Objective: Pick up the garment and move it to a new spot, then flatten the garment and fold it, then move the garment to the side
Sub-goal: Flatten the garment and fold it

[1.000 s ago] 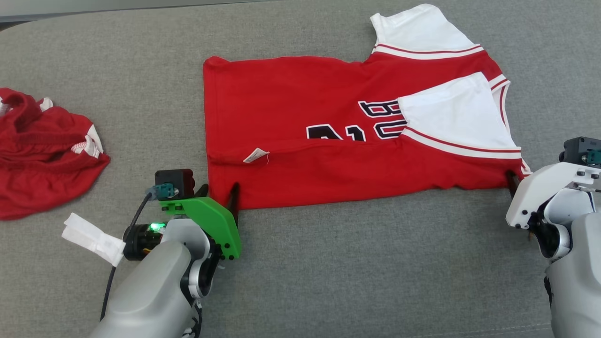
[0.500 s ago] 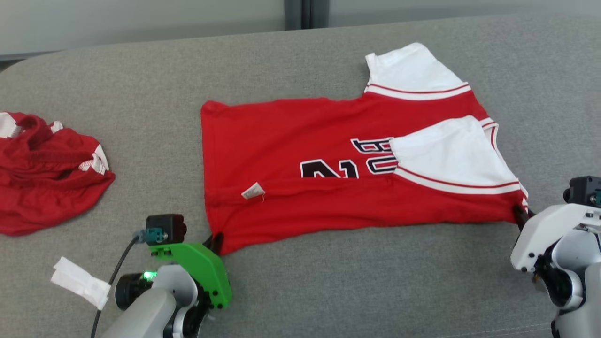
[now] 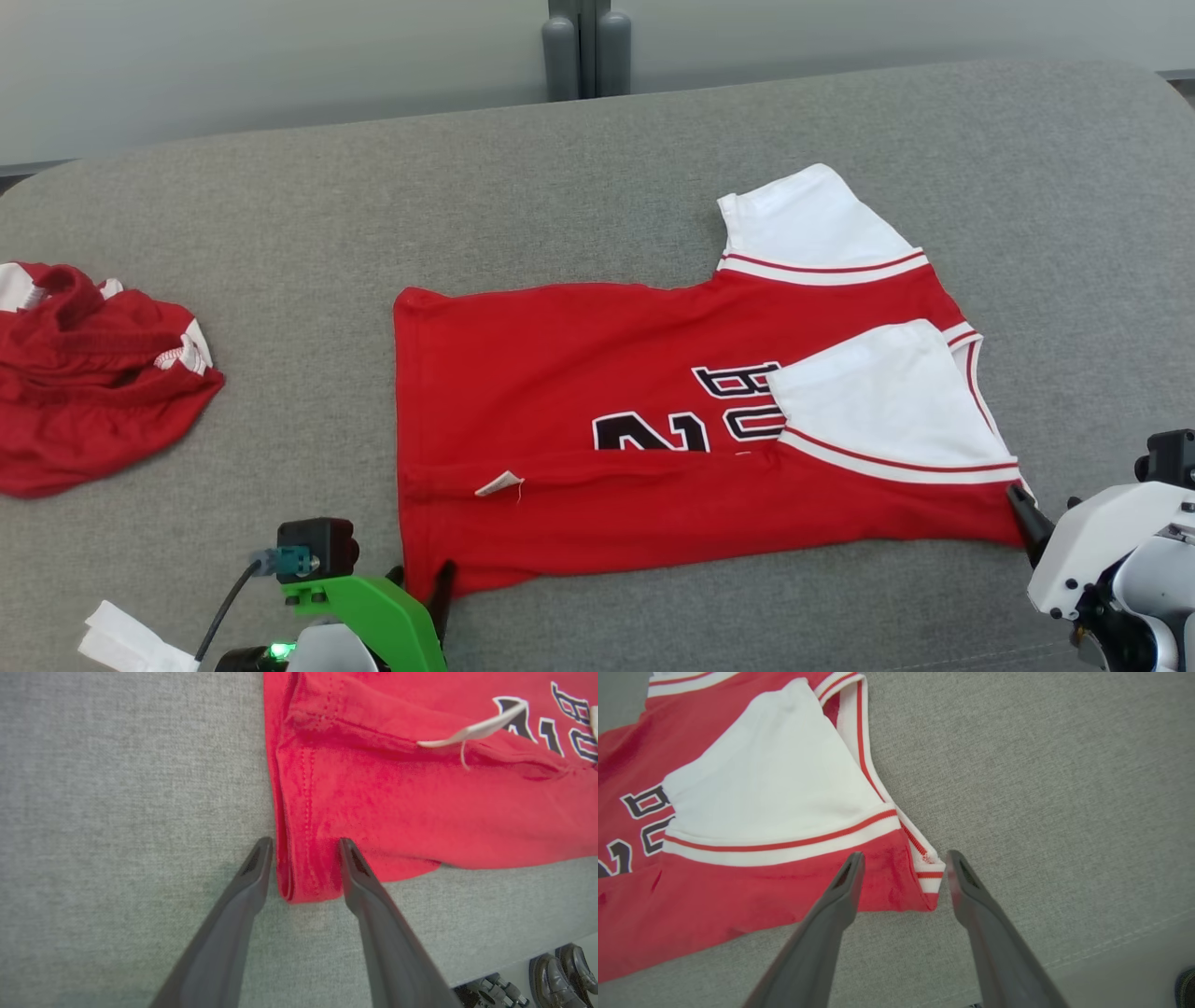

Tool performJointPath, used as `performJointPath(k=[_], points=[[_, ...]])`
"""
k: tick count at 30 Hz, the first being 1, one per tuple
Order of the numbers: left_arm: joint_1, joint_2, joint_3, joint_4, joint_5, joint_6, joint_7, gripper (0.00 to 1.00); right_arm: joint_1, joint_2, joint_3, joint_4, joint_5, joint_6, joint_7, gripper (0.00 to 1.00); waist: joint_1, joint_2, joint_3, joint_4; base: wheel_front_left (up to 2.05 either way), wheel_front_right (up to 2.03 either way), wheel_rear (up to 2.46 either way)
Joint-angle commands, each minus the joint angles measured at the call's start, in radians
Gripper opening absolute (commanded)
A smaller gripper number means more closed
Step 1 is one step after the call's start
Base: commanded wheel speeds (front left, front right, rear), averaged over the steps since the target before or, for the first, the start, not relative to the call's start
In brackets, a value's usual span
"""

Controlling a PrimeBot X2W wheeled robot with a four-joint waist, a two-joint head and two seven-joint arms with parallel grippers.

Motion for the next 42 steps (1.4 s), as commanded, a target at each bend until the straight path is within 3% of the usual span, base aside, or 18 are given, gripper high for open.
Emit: performJointPath(k=[1, 6, 14, 23, 28, 35, 42], points=[[0.016, 0.011, 0.003, -0.008, -0.003, 0.009, -0.005, 1.0, 0.005, 0.003, 0.002, 0.002, -0.007, -0.001, -0.007, 1.0, 0.0, -0.0001, 0.0, 0.005, 0.0, 0.0, 0.0], [-0.015, 0.019, 0.017, -0.027, -0.004, 0.017, 0.001, 1.0, -0.049, -0.004, 0.018, -0.021, -0.018, -0.001, -0.002, 1.0, 0.0, -0.0001, 0.005, 0.014, 0.0, 0.0, 0.0], [-0.23, 0.036, 0.044, 0.013, 0.019, -0.002, 0.083, 1.0, -0.32, -0.103, 0.146, 0.015, 0.026, -0.001, 0.072, 1.0, 0.0, -0.0001, 0.061, 0.004, 0.0, 0.0, 0.0], [-0.555, -0.04, 0.006, 0.211, 0.071, -0.029, 0.205, 1.0, -0.667, -0.2, 0.307, 0.243, 0.055, -0.001, 0.005, 1.0, 0.0, -0.0001, 0.176, 0.017, 0.0, 0.0, 0.0], [-0.678, -0.086, 0.0, 0.317, 0.088, -0.046, 0.21, 1.0, -0.784, -0.237, 0.367, 0.349, 0.071, -0.001, -0.051, 1.0, 0.0, -0.0001, 0.23, 0.018, 0.0, 0.0, 0.0], [-0.782, -0.115, -0.032, 0.42, 0.134, -0.067, 0.22, 1.0, -0.873, -0.261, 0.428, 0.432, 0.09, -0.001, -0.099, 1.0, 0.0, -0.0001, 0.284, 0.019, 0.0, 0.0, 0.0], [-0.806, -0.125, -0.091, 0.481, 0.145, -0.096, 0.306, 1.0, -0.916, -0.294, 0.455, 0.48, 0.112, -0.001, -0.124, 1.0, 0.0, -0.0001, 0.317, 0.034, 0.0, 0.0, 0.0]])
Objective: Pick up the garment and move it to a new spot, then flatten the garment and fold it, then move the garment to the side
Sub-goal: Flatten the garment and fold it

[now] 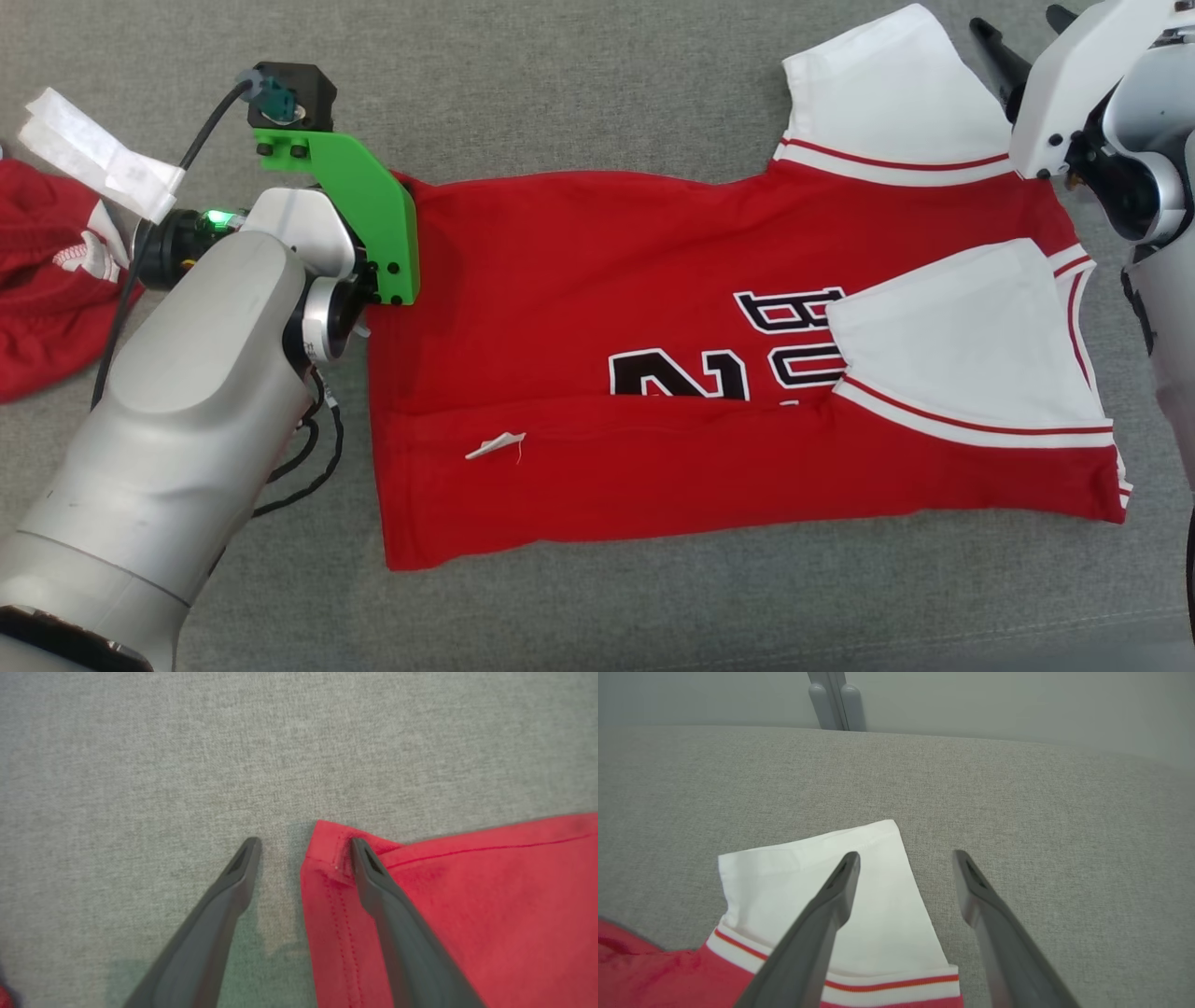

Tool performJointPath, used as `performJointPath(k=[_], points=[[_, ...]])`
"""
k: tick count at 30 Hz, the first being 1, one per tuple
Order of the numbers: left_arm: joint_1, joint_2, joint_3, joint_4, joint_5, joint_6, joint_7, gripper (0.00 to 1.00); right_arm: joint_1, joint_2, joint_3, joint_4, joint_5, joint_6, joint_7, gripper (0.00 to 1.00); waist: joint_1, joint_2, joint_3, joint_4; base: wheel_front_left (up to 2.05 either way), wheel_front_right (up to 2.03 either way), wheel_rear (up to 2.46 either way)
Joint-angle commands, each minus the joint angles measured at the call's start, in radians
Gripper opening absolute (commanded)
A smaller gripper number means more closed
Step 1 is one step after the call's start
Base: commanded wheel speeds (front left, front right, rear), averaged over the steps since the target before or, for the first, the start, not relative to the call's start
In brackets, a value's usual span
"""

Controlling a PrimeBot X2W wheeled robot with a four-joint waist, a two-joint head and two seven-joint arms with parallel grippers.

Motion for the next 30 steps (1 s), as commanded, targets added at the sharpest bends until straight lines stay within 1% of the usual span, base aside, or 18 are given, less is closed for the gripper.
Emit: performJointPath(k=[1, 3, 4, 5, 10, 12, 17, 20, 22, 25, 26, 28, 29, 30], points=[[0.004, 0.0, -0.014, 0.016, 0.004, -0.009, 0.015, 1.0, -0.017, -0.01, 0.004, 0.006, 0.007, 0.0, -0.007, 1.0, -0.0001, -0.0001, 0.013, 0.011, 0.0, 0.0, 0.0], [-0.001, -0.003, -0.026, 0.02, 0.009, -0.018, 0.017, 1.0, -0.028, -0.017, 0.009, 0.015, 0.01, 0.0, -0.009, 1.0, -0.0001, -0.0001, 0.02, 0.016, 0.0, 0.0, 0.0], [-0.005, -0.005, -0.035, 0.021, 0.015, -0.025, 0.018, 0.43, -0.035, -0.023, 0.012, 0.019, 0.01, 0.0, -0.009, 1.0, -0.0001, -0.0001, 0.027, 0.019, 0.0, 0.0, 0.0], [-0.006, -0.008, -0.042, 0.023, 0.019, -0.029, 0.019, 0.0, -0.038, -0.027, 0.017, 0.024, 0.008, 0.0, -0.007, 1.0, -0.0001, -0.0001, 0.032, 0.022, 0.0, 0.0, 0.0], [-0.005, -0.035, -0.063, 0.03, 0.034, -0.032, 0.003, 0.0, -0.082, -0.048, 0.013, 0.062, -0.026, 0.0, -0.034, 1.0, -0.0001, -0.0001, 0.072, 0.047, 0.0, 0.0, 0.0], [-0.001, -0.05, -0.071, 0.031, 0.037, -0.037, -0.009, 0.0, -0.099, -0.046, 0.004, 0.091, -0.04, 0.0, -0.043, 1.0, -0.0001, -0.0001, 0.087, 0.06, 0.0, 0.0, 0.0], [0.002, -0.073, -0.085, 0.033, 0.043, -0.046, -0.032, 0.0, -0.138, -0.056, 0.024, 0.16, -0.056, 0.0, -0.001, 1.0, -0.0001, -0.0001, 0.119, 0.094, 0.0, 0.0, 0.0], [-0.002, -0.084, -0.09, 0.031, 0.047, -0.051, -0.046, 0.0, -0.158, -0.078, 0.049, 0.185, -0.074, 0.0, 0.015, 1.0, -0.0001, -0.0001, 0.133, 0.111, 0.0, 0.0, 0.0], [-0.007, -0.09, -0.093, 0.032, 0.047, -0.055, -0.051, 0.0, -0.163, -0.088, 0.088, 0.195, -0.081, 0.0, 0.025, 1.0, -0.0001, -0.0001, 0.14, 0.12, 0.0, 0.0, 0.0], [-0.006, -0.105, -0.093, 0.031, 0.036, -0.059, -0.056, 0.0, -0.154, -0.096, 0.137, 0.222, -0.038, 0.0, 0.073, 1.0, -0.0001, -0.0001, 0.145, 0.13, 0.0, 0.0, 0.0], [-0.007, -0.108, -0.095, 0.032, 0.037, -0.06, -0.056, 0.0, -0.144, -0.097, 0.152, 0.23, -0.018, 0.0, 0.094, 0.93, -0.0001, -0.0001, 0.145, 0.132, 0.0, 0.0, 0.0], [-0.01, -0.111, -0.092, 0.031, 0.036, -0.06, -0.067, 0.0, -0.141, -0.102, 0.15, 0.243, 0.016, 0.0, 0.11, 0.23, -0.0001, -0.0001, 0.145, 0.134, 0.0, 0.0, 0.0], [-0.012, -0.112, -0.09, 0.033, 0.036, -0.059, -0.071, 0.0, -0.138, -0.102, 0.15, 0.247, 0.029, 0.0, 0.116, 0.0, -0.0001, -0.0001, 0.144, 0.135, 0.0, 0.0, 0.0], [-0.012, -0.114, -0.083, 0.032, 0.033, -0.057, -0.085, 0.0, -0.134, -0.106, 0.15, 0.251, 0.037, 0.0, 0.115, 0.0, -0.0001, -0.0001, 0.142, 0.134, 0.0, 0.0, 0.0]])
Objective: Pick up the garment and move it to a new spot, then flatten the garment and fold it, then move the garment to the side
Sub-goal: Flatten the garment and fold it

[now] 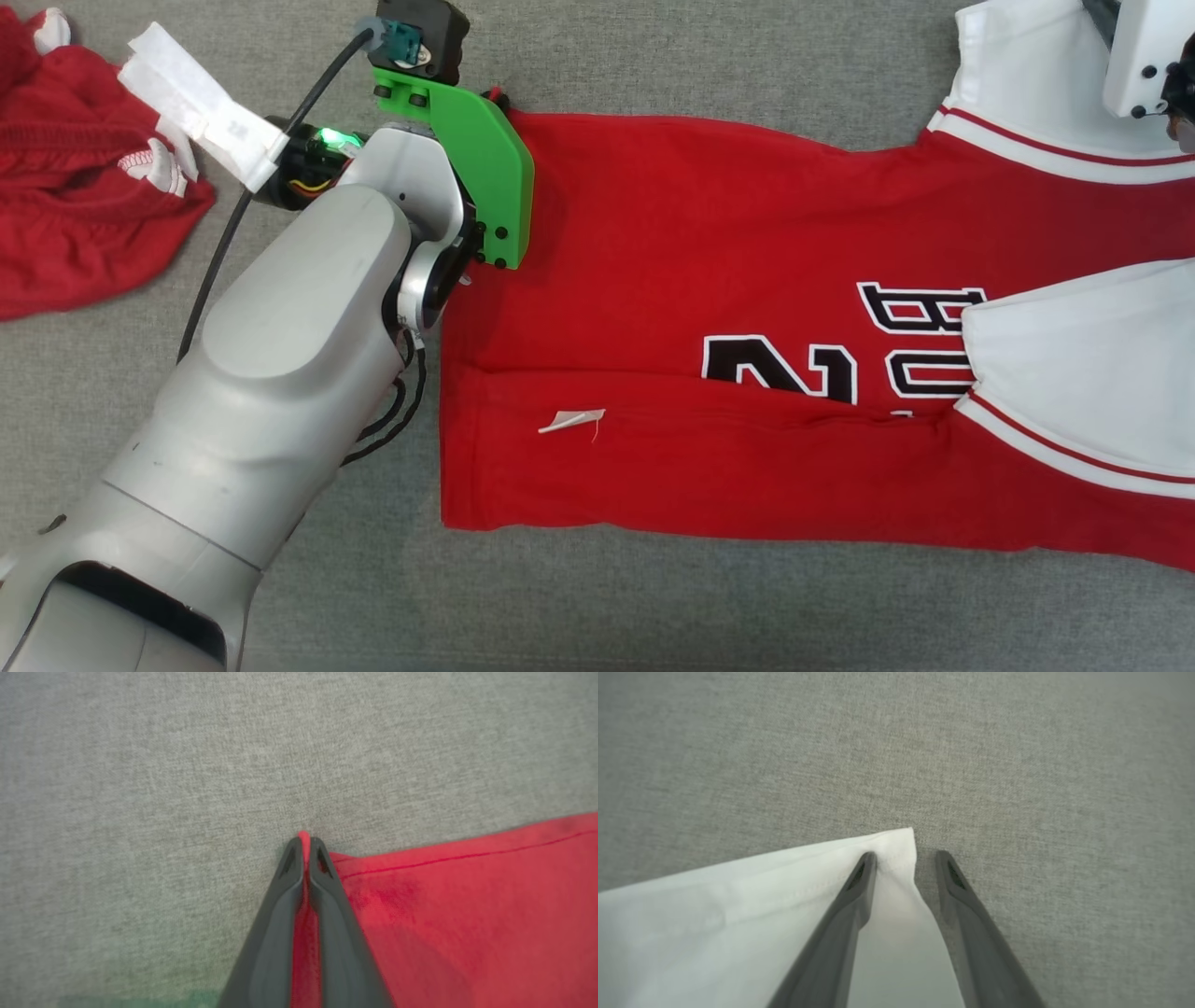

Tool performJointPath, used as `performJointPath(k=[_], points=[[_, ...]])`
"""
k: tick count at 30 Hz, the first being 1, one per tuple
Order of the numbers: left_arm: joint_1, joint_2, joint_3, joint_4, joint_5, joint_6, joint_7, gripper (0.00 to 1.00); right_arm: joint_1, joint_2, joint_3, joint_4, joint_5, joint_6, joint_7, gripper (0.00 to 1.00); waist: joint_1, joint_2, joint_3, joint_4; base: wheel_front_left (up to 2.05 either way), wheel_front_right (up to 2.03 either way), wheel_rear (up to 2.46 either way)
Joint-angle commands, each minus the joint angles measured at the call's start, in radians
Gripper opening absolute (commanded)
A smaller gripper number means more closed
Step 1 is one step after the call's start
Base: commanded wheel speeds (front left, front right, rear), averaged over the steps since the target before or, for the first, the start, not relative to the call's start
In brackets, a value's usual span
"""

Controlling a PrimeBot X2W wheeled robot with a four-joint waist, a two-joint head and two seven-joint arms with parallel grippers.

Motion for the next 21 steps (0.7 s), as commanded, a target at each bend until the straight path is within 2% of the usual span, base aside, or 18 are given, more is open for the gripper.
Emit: performJointPath(k=[1, 5, 13, 21], points=[[0.066, -0.002, -0.02, 0.052, -0.007, 0.005, 0.004, 0.0, 0.039, 0.009, 0.011, 0.033, 0.006, 0.0, -0.001, 0.0, 0.0, 0.0, -0.004, -0.002, 0.0, 0.0, 0.0], [0.065, 0.008, 0.019, 0.059, -0.007, 0.032, -0.077, 0.0, 0.029, -0.004, -0.027, 0.011, 0.013, -0.001, -0.126, 0.0, 0.0, 0.0, -0.027, -0.015, 0.0, 0.0, 0.0], [0.089, 0.014, 0.067, 0.072, -0.022, 0.014, -0.224, 0.0, 0.071, -0.01, -0.002, -0.037, 0.056, 0.0, -0.326, 0.0, 0.0, 0.0, -0.103, -0.051, 0.0, 0.0, 0.0], [0.153, 0.011, 0.089, 0.097, -0.056, -0.025, -0.311, 0.0, 0.183, -0.055, 0.073, -0.108, 0.176, 0.0, -0.37, 0.0, 0.0, 0.0, -0.192, -0.074, 0.0, 0.0, 0.0]])
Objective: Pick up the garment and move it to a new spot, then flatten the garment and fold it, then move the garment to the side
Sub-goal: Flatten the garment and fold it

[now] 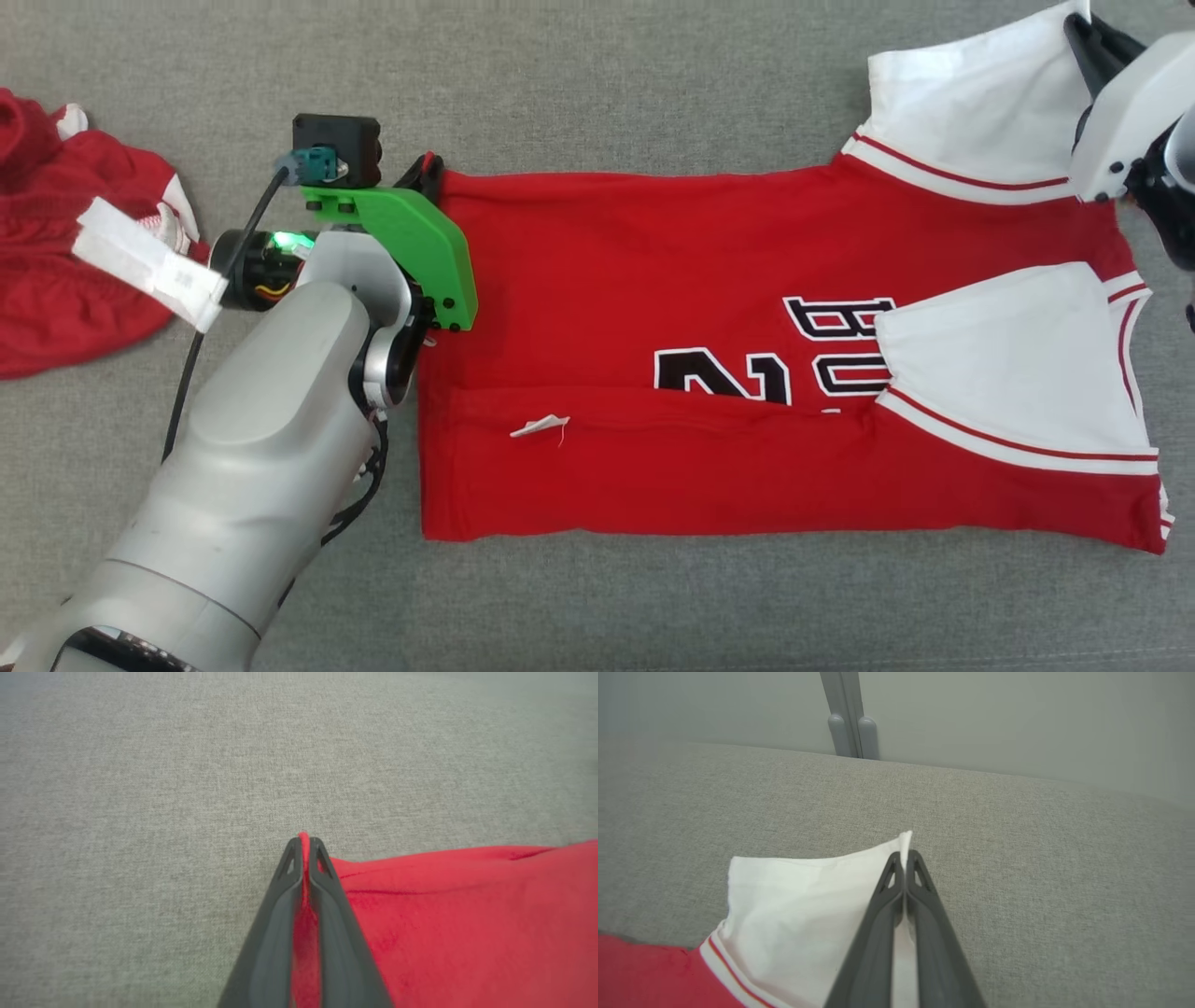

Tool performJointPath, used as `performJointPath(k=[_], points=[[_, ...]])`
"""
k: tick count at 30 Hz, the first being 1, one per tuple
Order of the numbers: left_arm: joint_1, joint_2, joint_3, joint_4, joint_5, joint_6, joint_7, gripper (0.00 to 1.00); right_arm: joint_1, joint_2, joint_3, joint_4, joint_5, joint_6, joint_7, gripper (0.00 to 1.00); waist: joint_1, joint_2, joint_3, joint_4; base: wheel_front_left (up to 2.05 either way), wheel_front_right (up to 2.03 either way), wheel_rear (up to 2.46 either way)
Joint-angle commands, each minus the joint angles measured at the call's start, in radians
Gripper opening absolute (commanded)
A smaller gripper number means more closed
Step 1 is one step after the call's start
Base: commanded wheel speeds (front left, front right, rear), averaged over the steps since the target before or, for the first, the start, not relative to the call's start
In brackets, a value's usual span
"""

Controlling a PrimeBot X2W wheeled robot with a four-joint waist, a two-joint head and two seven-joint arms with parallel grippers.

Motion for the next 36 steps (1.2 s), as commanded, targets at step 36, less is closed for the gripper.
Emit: performJointPath(k=[36], points=[[0.326, 0.043, 0.026, 0.023, -0.081, -0.086, -0.256, 0.0, 0.702, -0.055, -0.127, -0.417, 0.187, -0.002, 0.06, 0.0, -0.0001, 0.0, -0.235, -0.093, 0.0, 0.0, 0.0]])
